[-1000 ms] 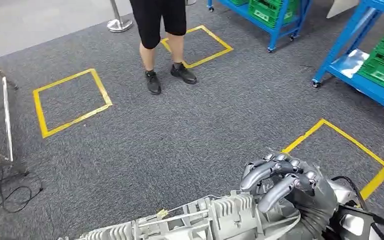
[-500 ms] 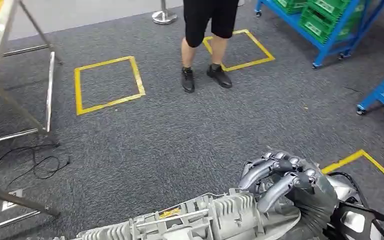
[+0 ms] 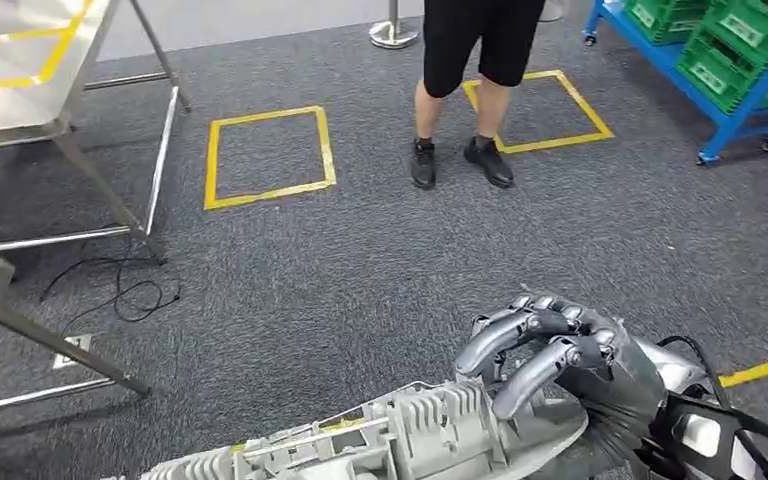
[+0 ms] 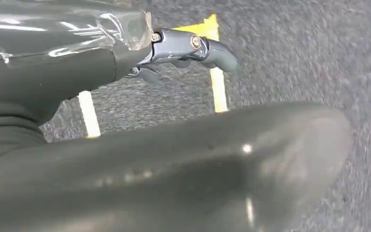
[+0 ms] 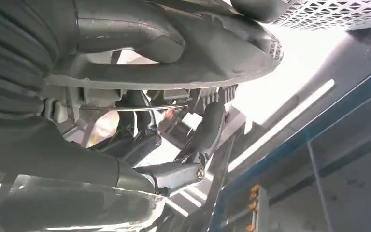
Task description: Take the parts from the cabinet and place them on the table.
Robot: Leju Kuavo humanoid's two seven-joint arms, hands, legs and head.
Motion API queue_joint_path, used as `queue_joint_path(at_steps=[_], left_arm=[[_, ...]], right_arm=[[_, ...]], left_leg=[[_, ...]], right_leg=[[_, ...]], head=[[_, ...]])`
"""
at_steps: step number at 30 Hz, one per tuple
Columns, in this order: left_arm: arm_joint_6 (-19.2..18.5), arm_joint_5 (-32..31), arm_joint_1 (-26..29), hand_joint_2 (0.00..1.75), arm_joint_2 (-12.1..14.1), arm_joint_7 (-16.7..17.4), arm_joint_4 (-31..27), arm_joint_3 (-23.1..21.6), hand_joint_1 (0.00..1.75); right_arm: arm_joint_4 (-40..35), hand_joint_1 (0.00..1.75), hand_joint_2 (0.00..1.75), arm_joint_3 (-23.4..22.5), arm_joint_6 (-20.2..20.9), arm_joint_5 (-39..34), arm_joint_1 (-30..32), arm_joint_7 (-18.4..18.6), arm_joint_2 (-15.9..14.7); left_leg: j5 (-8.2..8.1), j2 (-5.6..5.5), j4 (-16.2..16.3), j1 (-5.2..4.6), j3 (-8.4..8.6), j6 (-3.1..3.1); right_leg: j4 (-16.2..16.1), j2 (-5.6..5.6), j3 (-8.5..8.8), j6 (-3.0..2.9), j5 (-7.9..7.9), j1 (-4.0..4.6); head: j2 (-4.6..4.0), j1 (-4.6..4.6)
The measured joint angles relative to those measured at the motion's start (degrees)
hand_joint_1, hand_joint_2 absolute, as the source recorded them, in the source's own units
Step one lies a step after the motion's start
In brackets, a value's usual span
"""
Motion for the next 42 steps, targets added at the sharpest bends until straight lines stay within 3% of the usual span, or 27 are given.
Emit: queue_joint_path(at_steps=[1, 2, 3, 4, 7, 8, 9, 10, 12, 13, 15, 17, 18, 19, 20, 23, 25, 27, 29, 30, 32, 33, 34, 38, 39, 40, 42], left_arm=[[-0.1, 0.0, 0.0, 0.0, 0.0, 0.0, 0.0, 0.0, 0.0], [-0.4, 0.0, 0.0, 0.0, 0.0, 0.0, -0.2, 0.1, 0.0], [-0.6, 0.0, -0.1, 0.0, 0.0, 0.0, -0.5, 0.1, 0.0], [-0.8, 0.0, -0.1, 0.0, -0.3, 0.0, -0.8, 0.1, 0.0], [-1.4, -0.1, 0.3, 0.0, -0.5, -0.1, -1.9, 0.2, 0.0], [-1.7, -0.1, 0.4, 0.0, -0.8, -0.1, -2.2, 0.2, 0.0], [-1.9, -0.1, 0.3, 0.0, -1.0, -0.1, -2.4, 0.3, 0.0], [-2.1, -0.2, 0.1, 0.0, -1.0, 0.1, -2.4, 0.3, 0.0], [-2.5, -0.2, 0.0, 0.0, -1.4, 0.3, -2.4, 0.3, 0.0], [-2.5, -0.1, 0.0, 0.0, -1.5, 0.5, -2.4, 0.3, 0.0], [-2.5, 1.1, 0.1, 0.0, -1.7, 1.7, -2.4, 0.4, 0.0], [-2.5, 3.4, 0.2, 0.0, -1.7, 3.7, -2.4, 0.4, 0.0], [-2.5, 5.3, 0.2, 0.0, -1.7, 5.3, -2.4, 0.4, 0.0], [-2.6, 7.4, 0.3, 0.0, -1.7, 6.8, -2.7, 0.5, 0.0], [-2.7, 9.1, 0.4, 0.0, -1.7, 8.0, -3.0, 0.5, 0.0], [-3.0, 11.8, 1.0, 0.0, -1.7, 10.2, -3.3, 0.9, 0.0], [-3.0, 12.5, 1.0, 0.0, -1.8, 10.8, -3.5, 0.9, 0.0], [-3.0, 12.6, 0.8, 0.0, -1.8, 11.0, -3.5, 0.9, 0.0], [-3.0, 12.6, 0.8, 0.0, -1.9, 11.2, -3.5, 0.9, 0.0], [-3.0, 12.6, 0.8, 0.0, -1.9, 11.2, -3.5, 0.9, 0.0], [-3.0, 12.6, 1.0, 0.0, -1.8, 11.2, -3.6, 1.0, 0.0], [-3.1, 12.6, 1.0, 0.0, -1.8, 11.2, -3.8, 1.0, 0.0], [-3.3, 12.6, 0.9, 0.0, -1.7, 11.2, -4.0, 1.0, 0.0], [-3.7, 12.6, 1.0, 0.0, -1.7, 11.2, -4.5, 1.2, 0.0], [-3.7, 12.6, 1.1, 0.0, -1.9, 11.2, -4.5, 1.2, 0.0], [-3.8, 12.7, 1.1, 0.0, -1.9, 11.2, -4.6, 1.2, 0.0], [-4.0, 12.7, 0.7, 0.0, -1.9, 11.3, -4.5, 1.2, 0.0]], right_arm=[[-0.1, 1.75, 1.75, 0.0, 0.0, 0.0, 0.0, 0.0, 0.0], [-0.4, 1.75, 1.75, 0.0, -0.1, 0.1, 0.0, 0.1, 0.0], [-0.6, 1.75, 1.75, 0.0, -0.2, 0.2, 0.1, 0.1, 0.0], [-0.9, 1.75, 1.75, 0.0, -0.2, 0.4, 0.3, 0.1, -0.1], [-1.6, 1.75, 1.75, -0.1, -0.2, 1.1, 0.9, 0.1, 0.0], [-2.1, 1.75, 1.75, -0.3, -0.4, 1.4, 1.1, 0.1, -0.1], [-2.3, 1.75, 1.75, -0.3, -0.6, 1.6, 1.5, 0.2, -0.1], [-2.5, 1.75, 1.75, -0.3, -0.9, 1.7, 1.7, 0.1, -0.2], [-2.6, 1.75, 1.75, -0.2, -1.1, 1.8, 2.3, 0.1, -0.4], [-2.7, 1.75, 1.75, -0.2, -1.1, 1.8, 2.5, 0.1, -0.5], [-2.7, 1.75, 1.75, -0.2, -1.1, 1.7, 2.5, 0.1, -0.6], [-2.7, 1.75, 1.75, -0.2, -1.1, 1.5, 2.5, 0.1, -0.6], [-2.7, 1.75, 1.75, -0.1, -1.1, 1.3, 2.4, 0.1, -0.6], [-2.6, 1.75, 1.75, 0.0, -1.1, 1.1, 2.2, 0.2, -0.7], [-2.6, 1.75, 1.75, 0.1, -1.0, 0.7, 2.0, 0.2, -0.7], [-2.5, 1.75, 1.75, 0.5, -0.9, 0.1, 1.2, 0.2, -0.8], [-2.4, 1.75, 1.75, 0.8, -0.9, 0.0, 0.8, 0.2, -0.8], [-2.2, 1.75, 1.75, 1.1, -1.0, 0.0, 0.8, 0.2, -0.8], [-2.1, 1.75, 1.75, 1.4, -1.2, 0.0, 0.8, 0.2, -0.8], [-2.1, 1.75, 1.75, 1.6, -1.2, 0.0, 0.7, 0.2, -0.8], [-2.1, 1.75, 1.75, 1.7, -1.2, 0.0, 0.5, 0.2, -0.8], [-2.1, 1.75, 1.75, 1.7, -1.2, 0.0, 0.3, 0.2, -0.8], [-2.1, 1.75, 1.75, 1.7, -1.2, -0.1, 0.3, 0.2, -0.8], [-2.1, 1.75, 1.75, 1.8, -1.2, -0.2, 0.1, 0.5, -0.8], [-2.1, 1.75, 1.75, 1.8, -1.2, -0.2, 0.0, 0.5, -0.8], [-2.1, 1.75, 1.75, 1.9, -1.2, -0.3, -0.1, 0.6, -0.8], [-2.0, 1.75, 1.75, 1.9, -1.1, -0.6, 0.1, 0.6, -0.9]], left_leg=[[2.08, 0.48, -4.8, -0.17, 2.57, 0.42], [3.98, 3.05, -10.8, -0.81, 6.12, 1.33], [3.03, 5.66, -11.5, -1.44, 6.52, 1.9], [3.18, 5.49, -11.9, -1.65, 6.46, 1.99], [3.59, 3.09, -12.8, -2.02, 6.43, 2.7], [4.54, 2.21, -14.3, -1.06, 8.25, 2.68], [4.74, 1.5, -15.0, -1.02, 8.69, 2.97], [4.96, 0.7, -15.1, -1.04, 8.73, 3.09], [4.93, -1.24, -15.0, -1.01, 8.69, 3.11], [4.92, -2.17, -14.9, -1.0, 8.64, 3.1], [4.82, -4.09, -14.7, -0.77, 8.7, 2.94], [4.38, -5.83, -14.0, -0.35, 8.66, 2.26], [3.96, -6.73, -13.1, -0.15, 8.32, 1.64], [3.52, -7.42, -12.4, -0.49, 7.79, 1.05], [3.48, -7.78, -12.4, -0.4, 7.55, 0.89], [3.44, -8.54, -12.2, 0.18, 7.09, 0.52], [1.15, -2.4, -8.2, -0.19, 5.3, 0.09], [-3.27, -0.41, 1.4, 0.01, 0.29, -0.03], [-4.3, -0.26, 6.3, -0.01, -2.59, 0.09], [-3.07, -0.25, 5.0, -0.06, -2.01, 0.37], [1.62, 0.67, -4.2, -0.65, 2.87, 1.46], [3.52, 3.15, -9.5, -1.46, 5.91, 2.38], [2.85, 6.19, -10.9, -2.31, 6.66, 2.96], [3.4, 3.37, -12.3, -2.57, 6.6, 3.47], [4.25, 2.47, -13.5, -1.53, 7.89, 3.35], [4.31, 1.65, -13.9, -1.47, 8.22, 3.62], [4.46, -0.03, -13.9, -1.39, 8.19, 3.75]], right_leg=[[0.0, -0.61, 0.19, -0.12, -0.12, 0.13], [-0.1, -1.3, 0.5, -0.03, -0.32, 0.25], [-0.1, -1.76, 0.63, 0.24, -0.49, 0.46], [-0.2, -2.31, 0.62, 0.49, -0.64, 0.33], [-0.8, -4.5, 1.26, 1.16, -0.79, 0.38], [-0.2, -3.24, 1.14, 1.33, -1.29, 0.05], [1.5, 0.39, 0.61, 1.19, -2.09, -0.13], [5.6, 2.52, -1.38, 0.83, -3.89, -0.17], [14.4, 3.86, -6.14, 0.66, -7.05, -0.32], [17.2, 3.99, -7.99, 0.96, -7.68, -0.4], [14.8, 4.01, -7.7, 2.17, -5.54, -0.76], [5.0, 4.87, -3.3, 3.85, -0.74, -1.43], [0.1, 6.69, -1.21, 4.27, 1.02, -2.0], [0.4, 7.95, -1.22, 3.45, 0.89, -1.55], [0.9, 7.5, -1.17, 2.5, 0.94, -1.36], [0.7, 5.93, -1.23, 1.31, 1.05, -1.53], [0.6, 4.84, -0.9, 0.81, 0.89, -1.09], [0.7, 3.31, -0.83, 0.46, 0.64, -0.52], [0.7, 1.73, -0.81, 0.16, 0.39, -0.14], [0.7, 0.97, -0.7, 0.02, 0.27, 0.08], [0.7, -0.41, -0.28, -0.12, -0.09, 0.4], [0.6, -1.08, -0.01, -0.11, -0.26, 0.47], [0.5, -1.59, 0.16, 0.14, -0.44, 0.81], [-0.2, -4.39, 0.78, 0.79, -0.71, 0.85], [0.5, -2.9, 0.48, 1.01, -1.13, 0.67], [2.7, 0.54, -0.33, 0.83, -2.24, 0.51], [11.3, 3.46, -4.77, 0.45, -5.38, 0.3]], head=[[0.0, 0.0], [0.0, 0.0], [0.0, 0.13], [0.0, 0.05], [0.0, 0.11], [0.02, 0.0], [-0.02, 0.22], [0.0, 0.28], [0.0, 0.44], [0.0, 0.42], [0.0, 0.44], [0.0, 0.46], [0.0, 0.5], [-0.02, 0.83], [0.0, 0.7], [0.0, 0.7], [0.0, 0.15], [0.0, 0.24], [0.0, 0.22], [0.0, 0.24], [0.0, 0.24], [0.0, 0.24], [0.0, 0.35], [0.0, 0.28], [0.02, 0.3], [-0.02, 0.29], [0.0, 0.7]])
